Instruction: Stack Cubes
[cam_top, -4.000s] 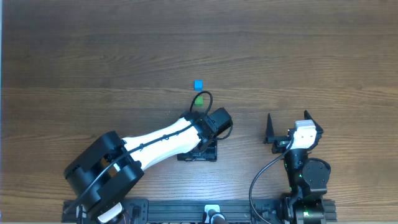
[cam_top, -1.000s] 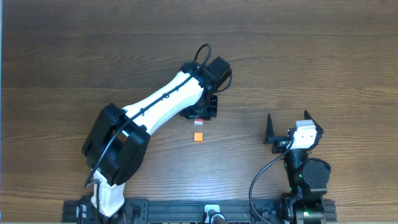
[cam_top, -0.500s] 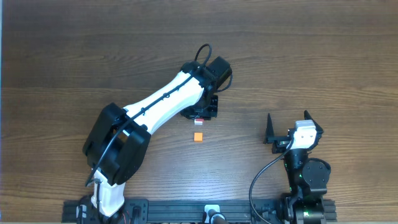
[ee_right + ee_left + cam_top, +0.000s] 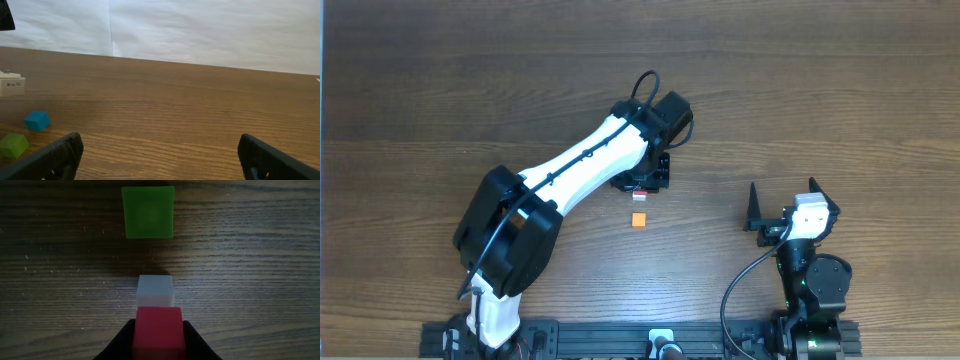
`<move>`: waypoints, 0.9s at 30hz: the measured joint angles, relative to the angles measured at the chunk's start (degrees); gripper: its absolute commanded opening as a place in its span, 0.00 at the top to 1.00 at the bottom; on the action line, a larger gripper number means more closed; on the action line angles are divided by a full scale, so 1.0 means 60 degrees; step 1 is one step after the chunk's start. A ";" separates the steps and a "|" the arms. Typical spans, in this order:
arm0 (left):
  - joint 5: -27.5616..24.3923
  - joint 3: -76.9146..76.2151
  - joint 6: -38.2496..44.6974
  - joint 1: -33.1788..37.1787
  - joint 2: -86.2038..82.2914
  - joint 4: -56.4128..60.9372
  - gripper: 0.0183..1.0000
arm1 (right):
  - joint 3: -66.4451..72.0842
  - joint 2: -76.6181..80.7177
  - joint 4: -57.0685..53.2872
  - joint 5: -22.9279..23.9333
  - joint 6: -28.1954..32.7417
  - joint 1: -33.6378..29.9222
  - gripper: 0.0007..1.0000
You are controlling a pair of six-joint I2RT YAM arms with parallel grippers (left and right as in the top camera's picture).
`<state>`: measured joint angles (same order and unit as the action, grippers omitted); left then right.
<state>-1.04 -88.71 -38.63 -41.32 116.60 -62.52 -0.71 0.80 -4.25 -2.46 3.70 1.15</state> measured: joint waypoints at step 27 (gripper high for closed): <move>0.0095 0.0306 -0.0036 -0.0004 0.0004 0.0328 0.98 | 0.0000 0.0000 0.0000 0.0000 -0.0007 0.0000 0.01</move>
<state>-0.47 -86.87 -38.85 -41.34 116.62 -60.55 -0.71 0.80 -4.25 -2.46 3.66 1.15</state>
